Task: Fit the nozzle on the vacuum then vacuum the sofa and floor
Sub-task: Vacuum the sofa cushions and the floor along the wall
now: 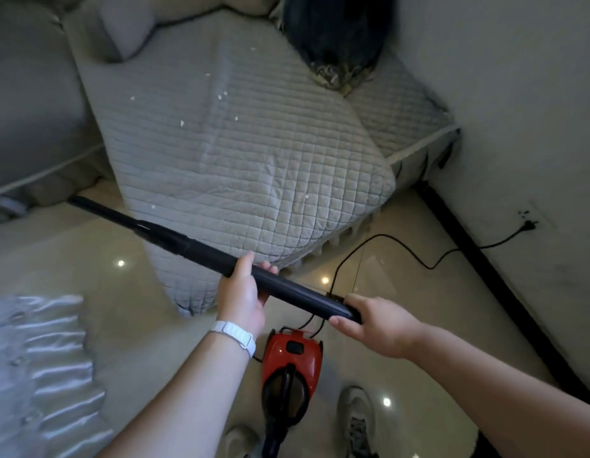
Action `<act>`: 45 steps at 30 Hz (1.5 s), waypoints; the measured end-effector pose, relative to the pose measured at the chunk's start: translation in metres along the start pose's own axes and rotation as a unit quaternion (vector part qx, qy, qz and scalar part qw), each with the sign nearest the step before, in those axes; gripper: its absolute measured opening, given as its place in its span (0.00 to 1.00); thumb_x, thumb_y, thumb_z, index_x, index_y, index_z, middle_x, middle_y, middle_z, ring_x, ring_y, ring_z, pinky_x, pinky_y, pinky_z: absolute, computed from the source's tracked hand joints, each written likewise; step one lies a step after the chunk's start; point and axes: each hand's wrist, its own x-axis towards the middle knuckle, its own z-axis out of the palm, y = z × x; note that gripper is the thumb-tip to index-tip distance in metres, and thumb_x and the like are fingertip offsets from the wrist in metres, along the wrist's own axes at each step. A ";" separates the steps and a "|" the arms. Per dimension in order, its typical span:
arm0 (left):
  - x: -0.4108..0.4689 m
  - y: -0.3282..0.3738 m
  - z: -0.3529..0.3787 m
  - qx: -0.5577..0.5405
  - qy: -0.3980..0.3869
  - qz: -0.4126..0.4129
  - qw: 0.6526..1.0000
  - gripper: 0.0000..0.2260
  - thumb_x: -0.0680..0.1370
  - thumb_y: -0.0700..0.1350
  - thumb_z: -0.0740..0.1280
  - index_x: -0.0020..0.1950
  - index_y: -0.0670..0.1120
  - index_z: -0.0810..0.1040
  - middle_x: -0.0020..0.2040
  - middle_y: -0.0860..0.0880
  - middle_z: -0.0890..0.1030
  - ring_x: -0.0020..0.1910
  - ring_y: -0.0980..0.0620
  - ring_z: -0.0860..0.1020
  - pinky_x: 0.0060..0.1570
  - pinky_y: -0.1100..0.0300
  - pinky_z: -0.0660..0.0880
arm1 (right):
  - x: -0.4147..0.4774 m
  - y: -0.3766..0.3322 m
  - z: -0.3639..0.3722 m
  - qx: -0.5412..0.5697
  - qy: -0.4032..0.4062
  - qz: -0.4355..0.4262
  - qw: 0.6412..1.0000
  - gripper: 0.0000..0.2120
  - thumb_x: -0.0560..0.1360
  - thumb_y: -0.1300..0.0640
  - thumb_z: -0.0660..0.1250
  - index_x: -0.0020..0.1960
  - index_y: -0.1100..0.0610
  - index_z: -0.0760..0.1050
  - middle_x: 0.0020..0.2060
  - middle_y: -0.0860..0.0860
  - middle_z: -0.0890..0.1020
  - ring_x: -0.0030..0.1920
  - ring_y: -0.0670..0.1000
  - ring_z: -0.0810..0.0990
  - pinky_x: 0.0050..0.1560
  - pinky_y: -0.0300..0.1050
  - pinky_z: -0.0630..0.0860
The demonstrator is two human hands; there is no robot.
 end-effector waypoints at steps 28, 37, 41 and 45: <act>-0.200 0.160 -0.045 -0.042 0.039 0.100 0.993 0.10 0.81 0.50 0.66 0.54 0.46 0.68 0.30 0.48 0.73 0.26 0.48 0.73 0.32 0.55 0.74 | -0.141 -0.209 -0.035 0.087 0.036 -0.056 0.994 0.17 0.76 0.35 0.62 0.48 0.49 0.73 0.37 0.50 0.82 0.33 0.46 0.79 0.35 0.42 0.74; -0.171 0.287 -0.215 -0.088 0.004 0.129 0.988 0.10 0.81 0.49 0.66 0.54 0.44 0.69 0.31 0.48 0.74 0.28 0.48 0.74 0.37 0.53 0.76 | -0.106 -0.397 0.042 0.029 0.052 -0.062 0.996 0.18 0.76 0.35 0.62 0.50 0.50 0.73 0.35 0.50 0.79 0.32 0.49 0.76 0.34 0.48 0.74; -0.160 0.340 -0.288 -0.112 -0.008 0.118 0.987 0.11 0.81 0.48 0.67 0.58 0.45 0.70 0.31 0.48 0.74 0.29 0.49 0.75 0.38 0.53 0.78 | -0.097 -0.479 0.076 0.003 0.051 -0.059 0.997 0.15 0.77 0.37 0.62 0.50 0.49 0.73 0.36 0.50 0.80 0.33 0.48 0.77 0.36 0.49 0.77; -0.158 0.379 -0.334 -0.129 -0.005 0.115 0.985 0.11 0.81 0.48 0.67 0.59 0.46 0.70 0.34 0.47 0.75 0.28 0.50 0.75 0.37 0.53 0.78 | -0.094 -0.537 0.095 -0.007 0.052 -0.059 0.997 0.13 0.78 0.38 0.62 0.52 0.47 0.73 0.37 0.49 0.80 0.32 0.46 0.77 0.32 0.42 0.74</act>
